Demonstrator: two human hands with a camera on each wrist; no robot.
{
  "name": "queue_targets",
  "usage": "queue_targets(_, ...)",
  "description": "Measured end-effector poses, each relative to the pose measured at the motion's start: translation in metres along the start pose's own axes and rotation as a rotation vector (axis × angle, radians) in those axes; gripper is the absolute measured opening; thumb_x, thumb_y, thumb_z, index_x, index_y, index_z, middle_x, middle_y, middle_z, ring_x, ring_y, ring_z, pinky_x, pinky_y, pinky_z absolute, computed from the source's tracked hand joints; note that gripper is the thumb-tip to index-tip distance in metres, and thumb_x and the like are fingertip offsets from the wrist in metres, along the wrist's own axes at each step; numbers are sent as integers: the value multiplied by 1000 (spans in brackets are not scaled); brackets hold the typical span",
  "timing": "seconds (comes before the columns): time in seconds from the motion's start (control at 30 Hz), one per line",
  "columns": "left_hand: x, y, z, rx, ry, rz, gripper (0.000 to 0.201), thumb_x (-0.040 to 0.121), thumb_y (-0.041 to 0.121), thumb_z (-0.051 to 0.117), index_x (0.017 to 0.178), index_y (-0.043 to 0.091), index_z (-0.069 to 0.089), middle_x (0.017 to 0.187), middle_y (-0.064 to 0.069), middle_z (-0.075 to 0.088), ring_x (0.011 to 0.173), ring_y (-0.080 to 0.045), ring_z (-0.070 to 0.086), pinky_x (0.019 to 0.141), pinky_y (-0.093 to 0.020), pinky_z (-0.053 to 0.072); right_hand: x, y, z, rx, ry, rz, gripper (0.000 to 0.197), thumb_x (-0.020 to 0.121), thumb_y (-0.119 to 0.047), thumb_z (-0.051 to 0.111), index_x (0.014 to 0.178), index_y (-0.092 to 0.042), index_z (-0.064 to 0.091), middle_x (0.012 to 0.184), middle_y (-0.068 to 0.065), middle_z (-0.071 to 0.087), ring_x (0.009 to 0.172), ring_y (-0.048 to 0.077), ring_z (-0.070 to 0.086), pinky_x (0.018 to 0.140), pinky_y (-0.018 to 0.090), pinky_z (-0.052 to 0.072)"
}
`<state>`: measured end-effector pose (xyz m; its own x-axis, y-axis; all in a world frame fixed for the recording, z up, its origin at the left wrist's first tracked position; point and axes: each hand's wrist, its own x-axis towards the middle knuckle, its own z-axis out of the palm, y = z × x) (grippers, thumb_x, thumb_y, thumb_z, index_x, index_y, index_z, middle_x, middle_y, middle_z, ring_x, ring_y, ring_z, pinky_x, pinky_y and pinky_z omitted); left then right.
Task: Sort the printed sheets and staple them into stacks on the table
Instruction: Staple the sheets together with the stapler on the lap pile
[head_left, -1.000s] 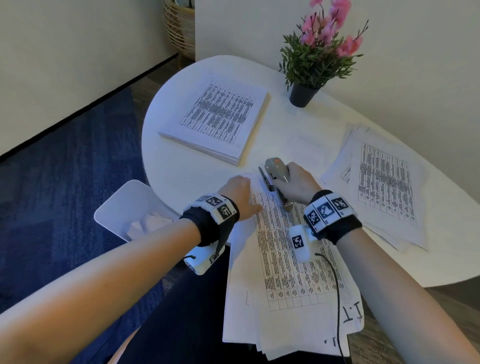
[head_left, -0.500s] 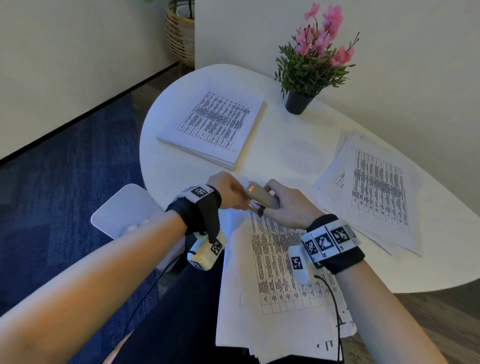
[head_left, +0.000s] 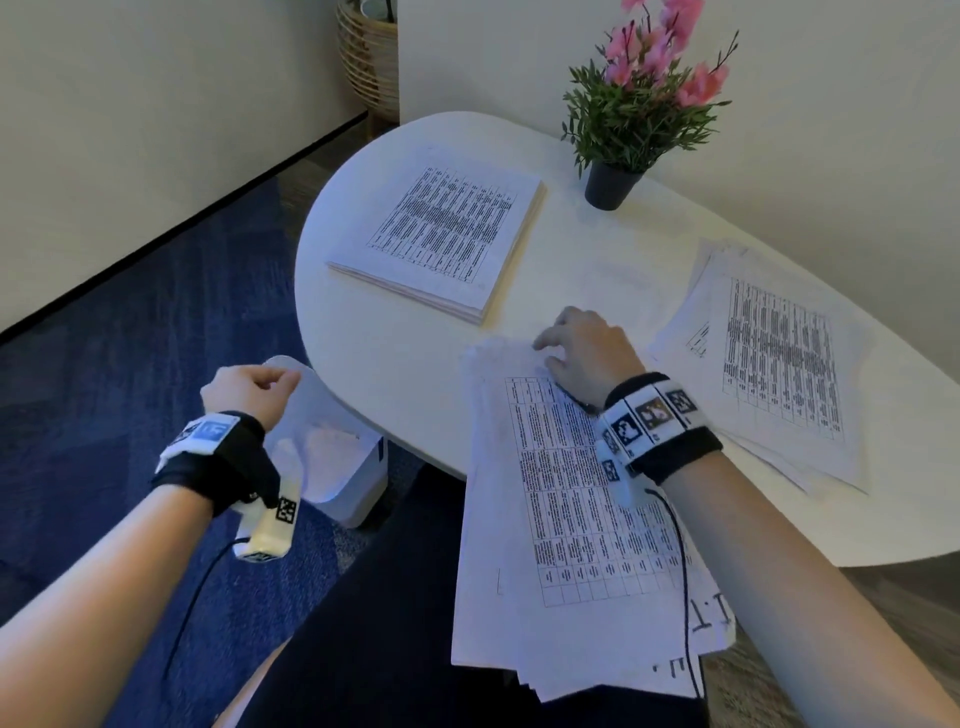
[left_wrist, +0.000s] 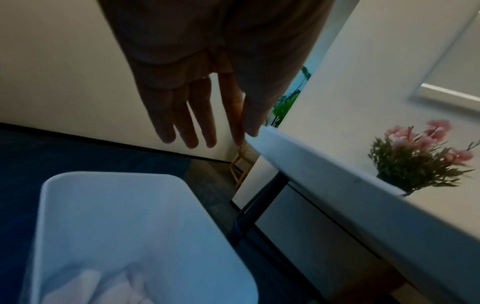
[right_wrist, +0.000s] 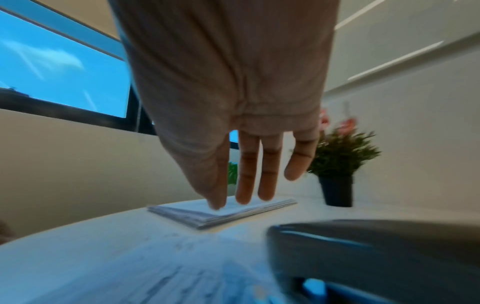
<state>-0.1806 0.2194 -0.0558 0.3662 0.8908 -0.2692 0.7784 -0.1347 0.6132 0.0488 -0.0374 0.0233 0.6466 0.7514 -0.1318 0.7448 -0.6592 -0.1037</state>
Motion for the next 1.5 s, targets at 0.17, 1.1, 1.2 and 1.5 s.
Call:
queue_targets(0.17, -1, -12, 12, 8, -12, -27, 24, 87, 34, 63, 105, 22, 72, 108, -9, 70, 105, -30, 61, 92, -35, 46, 33, -25, 12, 41, -73, -135, 22, 93, -7, 54, 107, -11, 70, 113, 7, 55, 104, 25, 53, 87, 38, 46)
queue_targets(1.1, -43, 177, 100, 167, -387, 516, 25, 90, 30, 57, 74, 13, 67, 66, -4, 57, 62, -20, 50, 47, -22, 34, 40, -29, 26, 114, 77, 17, 27, 91, -15, 51, 80, 3, 67, 87, 14, 56, 76, 28, 57, 64, 33, 48)
queue_targets(1.2, -43, 170, 101, 106, -378, 481, 30, 86, 31, 61, 61, 15, 56, 55, 0, 39, 54, -17, 34, 44, -23, 22, 40, -29, 29, 260, 56, 132, 28, 90, -14, 52, 78, 2, 70, 78, 15, 66, 71, 25, 61, 64, 31, 51)
queue_targets(1.5, -43, 170, 92, 148, -441, 468, 47, 88, 32, 59, 51, 7, 46, 55, -10, 27, 47, -13, 27, 42, -20, 21, 24, -20, 34, 640, 34, 326, 15, 86, -18, 61, 88, -15, 76, 92, 6, 73, 85, 19, 65, 76, 30, 51)
